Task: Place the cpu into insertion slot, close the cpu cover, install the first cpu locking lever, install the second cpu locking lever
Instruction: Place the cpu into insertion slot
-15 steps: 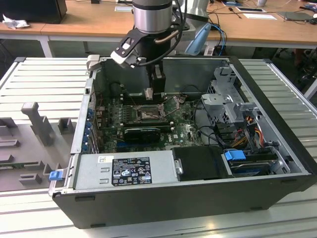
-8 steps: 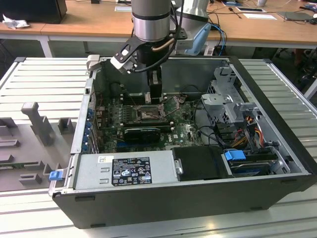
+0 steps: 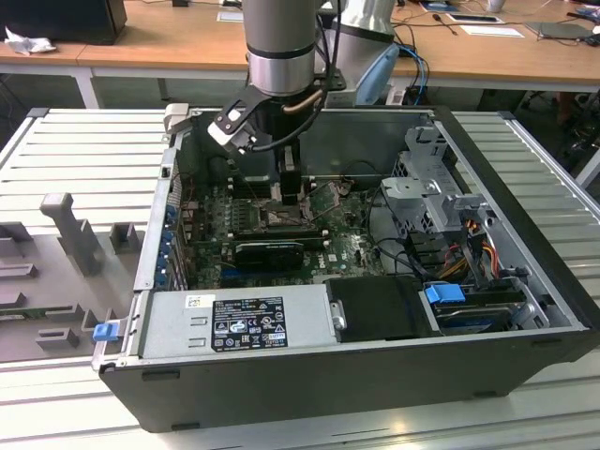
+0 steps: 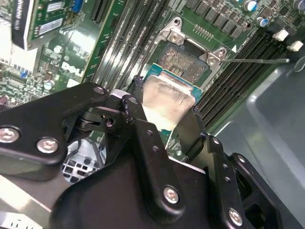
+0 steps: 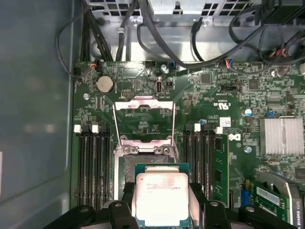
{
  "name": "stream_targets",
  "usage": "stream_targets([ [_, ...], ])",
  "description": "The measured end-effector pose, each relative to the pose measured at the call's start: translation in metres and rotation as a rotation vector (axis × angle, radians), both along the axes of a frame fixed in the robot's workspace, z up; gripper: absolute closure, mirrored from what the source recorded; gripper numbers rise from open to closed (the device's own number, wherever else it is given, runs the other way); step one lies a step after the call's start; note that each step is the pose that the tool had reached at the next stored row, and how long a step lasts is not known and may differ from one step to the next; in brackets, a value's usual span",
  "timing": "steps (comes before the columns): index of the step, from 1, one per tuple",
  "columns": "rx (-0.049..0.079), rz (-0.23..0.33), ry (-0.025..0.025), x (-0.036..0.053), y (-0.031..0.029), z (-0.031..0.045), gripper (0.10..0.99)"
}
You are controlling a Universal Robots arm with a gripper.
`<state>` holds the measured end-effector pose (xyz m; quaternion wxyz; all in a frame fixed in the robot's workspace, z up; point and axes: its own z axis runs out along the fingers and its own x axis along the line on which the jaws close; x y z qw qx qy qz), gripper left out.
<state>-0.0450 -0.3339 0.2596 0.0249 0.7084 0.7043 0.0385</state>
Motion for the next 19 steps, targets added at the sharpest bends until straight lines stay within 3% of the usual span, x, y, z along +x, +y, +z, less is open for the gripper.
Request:
stream_targets([
  [5, -0.001, 0.0, 0.0, -0.0017, 0.0013, -0.0134, 0.561],
  [14, -0.001, 0.001, 0.0, -0.0047, 0.0118, -0.0335, 0.561],
  [19, -0.001, -0.003, 0.0017, -0.0049, 0.0134, -0.0452, 0.561],
])
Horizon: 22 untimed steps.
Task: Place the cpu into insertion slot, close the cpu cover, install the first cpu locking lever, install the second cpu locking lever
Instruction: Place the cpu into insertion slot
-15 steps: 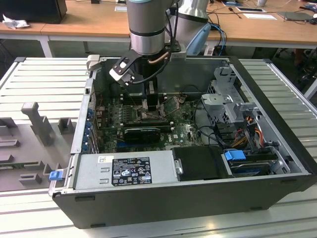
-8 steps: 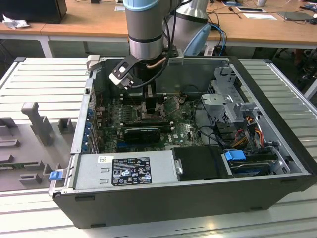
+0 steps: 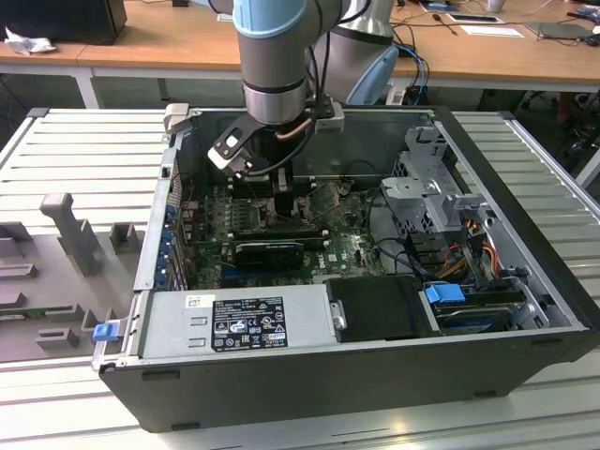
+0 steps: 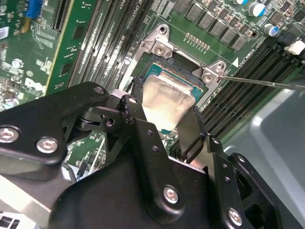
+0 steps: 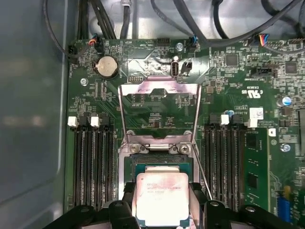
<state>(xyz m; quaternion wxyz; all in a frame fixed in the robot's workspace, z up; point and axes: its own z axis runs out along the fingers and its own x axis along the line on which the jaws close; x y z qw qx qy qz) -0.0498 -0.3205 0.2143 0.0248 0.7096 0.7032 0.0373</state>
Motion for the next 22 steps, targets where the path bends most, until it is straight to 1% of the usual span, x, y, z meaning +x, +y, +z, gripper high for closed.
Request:
stream_targets([
  [3, 0.0, -0.003, 0.0022, 0.0001, 0.0012, -0.0024, 0.561],
  [5, -0.002, -0.005, 0.0045, 0.0004, 0.0018, -0.0049, 0.561],
  [8, -0.004, -0.008, 0.0054, 0.0005, 0.0019, -0.0073, 0.561],
  [11, -0.004, -0.01, 0.0074, 0.0024, 0.0021, -0.0093, 0.561],
  [18, -0.004, -0.01, 0.0089, 0.0036, 0.0025, -0.0118, 0.561],
  [22, -0.004, -0.01, 0.0088, 0.0036, 0.0025, -0.0119, 0.561],
])
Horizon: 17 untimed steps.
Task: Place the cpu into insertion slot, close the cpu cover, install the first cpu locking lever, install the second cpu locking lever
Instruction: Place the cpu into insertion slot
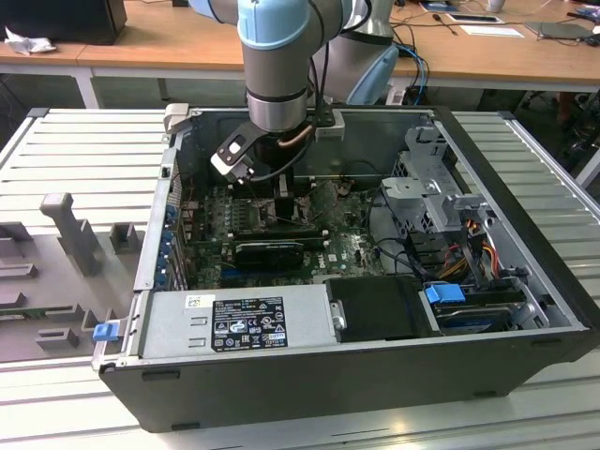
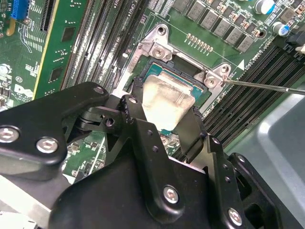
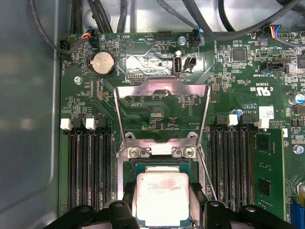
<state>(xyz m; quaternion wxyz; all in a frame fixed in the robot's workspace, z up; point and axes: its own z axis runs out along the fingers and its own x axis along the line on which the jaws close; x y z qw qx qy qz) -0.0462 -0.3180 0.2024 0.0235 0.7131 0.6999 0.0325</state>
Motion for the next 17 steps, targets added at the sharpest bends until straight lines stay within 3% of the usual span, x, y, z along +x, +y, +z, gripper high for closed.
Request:
stream_targets([
  [6, 0.0, 0.0, 0.0001, 0.0, 0.0, -0.0011, 0.561],
  [8, 0.0, 0.0, 0.0, 0.0, 0.0, -0.0013, 0.545],
  [9, 0.0, 0.0, -0.0001, 0.0, 0.0, -0.0013, 0.482],
  [11, 0.0, 0.0, -0.0001, 0.0, 0.0, -0.0013, 0.482],
  [15, 0.0, 0.0, -0.0001, 0.0, 0.0, 0.0029, 0.482],
  [16, 0.0, 0.0, 0.0, 0.0, 0.0, 0.004, 0.502],
  [17, -0.002, 0.0, -0.0001, 0.0, 0.0, 0.0052, 0.69],
])
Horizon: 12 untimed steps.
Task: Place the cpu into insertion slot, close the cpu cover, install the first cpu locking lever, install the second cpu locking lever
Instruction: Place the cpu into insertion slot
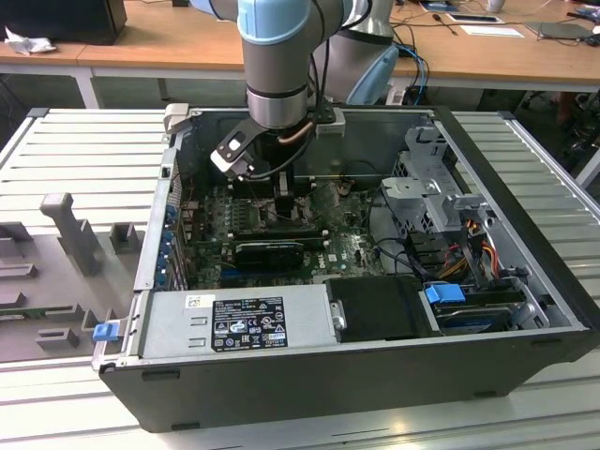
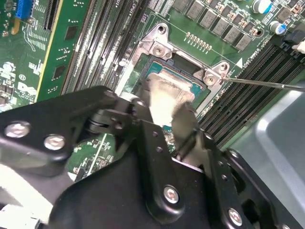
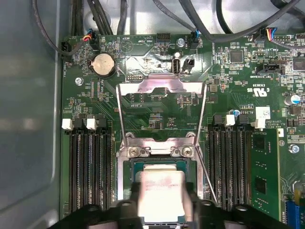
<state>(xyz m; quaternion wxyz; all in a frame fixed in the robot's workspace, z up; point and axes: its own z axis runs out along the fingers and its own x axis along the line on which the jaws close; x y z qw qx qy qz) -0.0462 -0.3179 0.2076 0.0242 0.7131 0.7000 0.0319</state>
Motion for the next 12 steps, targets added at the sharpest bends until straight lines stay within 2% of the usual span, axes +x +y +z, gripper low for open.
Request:
stream_targets([
  [1, -0.001, 0.0, 0.0001, 0.0, 0.0, 0.0008, 0.69],
  [3, -0.001, 0.0, 0.0001, 0.0, 0.0, 0.0027, 0.808],
  [4, -0.001, 0.0, 0.0, 0.0, 0.0, 0.0034, 0.929],
  [5, -0.001, 0.0, 0.0, 0.0, 0.0, 0.004, 0.98],
  [12, -0.001, 0.0, 0.0001, -0.0001, 0.0, 0.0111, 0.98],
])
